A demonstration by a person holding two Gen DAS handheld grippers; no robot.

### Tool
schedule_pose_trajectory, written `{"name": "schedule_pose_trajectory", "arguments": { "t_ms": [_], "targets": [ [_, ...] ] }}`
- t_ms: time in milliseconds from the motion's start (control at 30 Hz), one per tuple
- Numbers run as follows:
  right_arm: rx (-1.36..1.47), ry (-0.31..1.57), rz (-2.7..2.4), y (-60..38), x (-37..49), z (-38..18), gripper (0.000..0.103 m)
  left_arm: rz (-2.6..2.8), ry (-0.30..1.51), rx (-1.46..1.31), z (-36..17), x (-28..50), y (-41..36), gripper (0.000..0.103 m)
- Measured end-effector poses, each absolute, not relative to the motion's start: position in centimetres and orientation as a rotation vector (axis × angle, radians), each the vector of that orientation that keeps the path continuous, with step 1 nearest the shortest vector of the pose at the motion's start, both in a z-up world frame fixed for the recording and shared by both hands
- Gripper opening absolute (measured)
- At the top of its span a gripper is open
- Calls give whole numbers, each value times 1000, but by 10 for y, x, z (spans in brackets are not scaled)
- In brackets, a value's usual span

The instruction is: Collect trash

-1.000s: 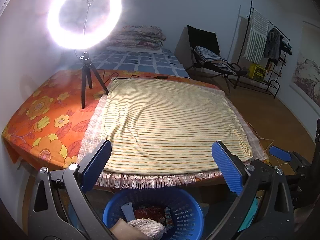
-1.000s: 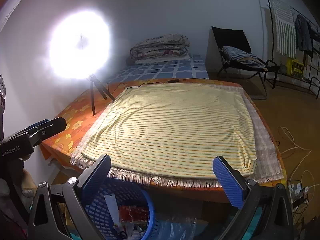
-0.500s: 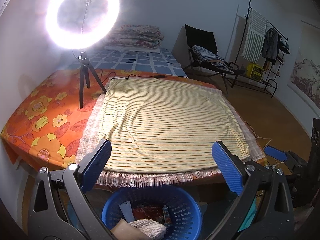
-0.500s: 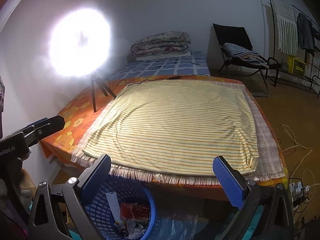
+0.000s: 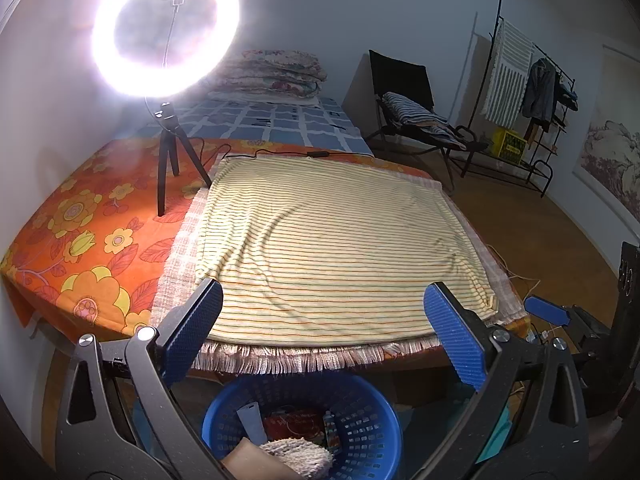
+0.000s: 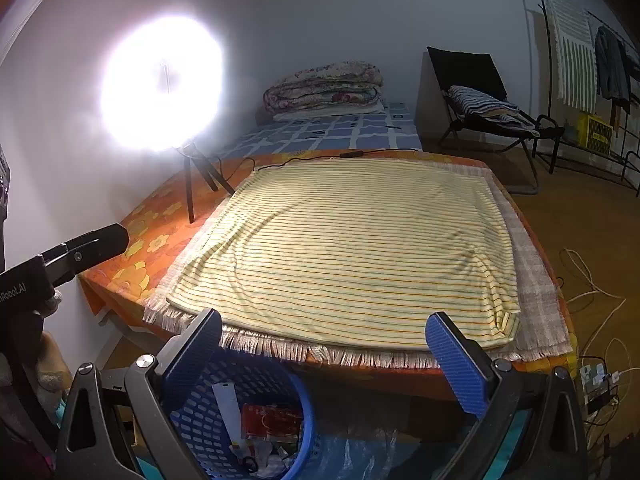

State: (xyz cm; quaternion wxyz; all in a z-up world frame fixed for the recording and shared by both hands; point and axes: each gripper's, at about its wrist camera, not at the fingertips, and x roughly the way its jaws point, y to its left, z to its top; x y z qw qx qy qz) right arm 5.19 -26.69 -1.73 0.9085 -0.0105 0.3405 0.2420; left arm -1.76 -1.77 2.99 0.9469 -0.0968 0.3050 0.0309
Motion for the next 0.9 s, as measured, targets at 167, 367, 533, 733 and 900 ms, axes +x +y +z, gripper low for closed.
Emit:
{"name": "schedule_pose_trajectory", "arguments": {
  "t_ms": [167,367,533,733,900],
  "targets": [
    [-29,706,495,-268,53,-19,103,63,621,-196,29,-17,-17,102],
    [-28,714,497,-270,56,-22,103,62,624,-195,29,-17,-19,102],
    [-25,719,494,-272,57,-25,103,57,630,-187,29,-15,-24,102],
    [-21,728,494,-273,59,-27,103,57,632,-184,28,-13,-24,102],
    [-18,736,494,-275,60,-29,103,57,633,-185,28,-13,-25,102]
  ]
}}
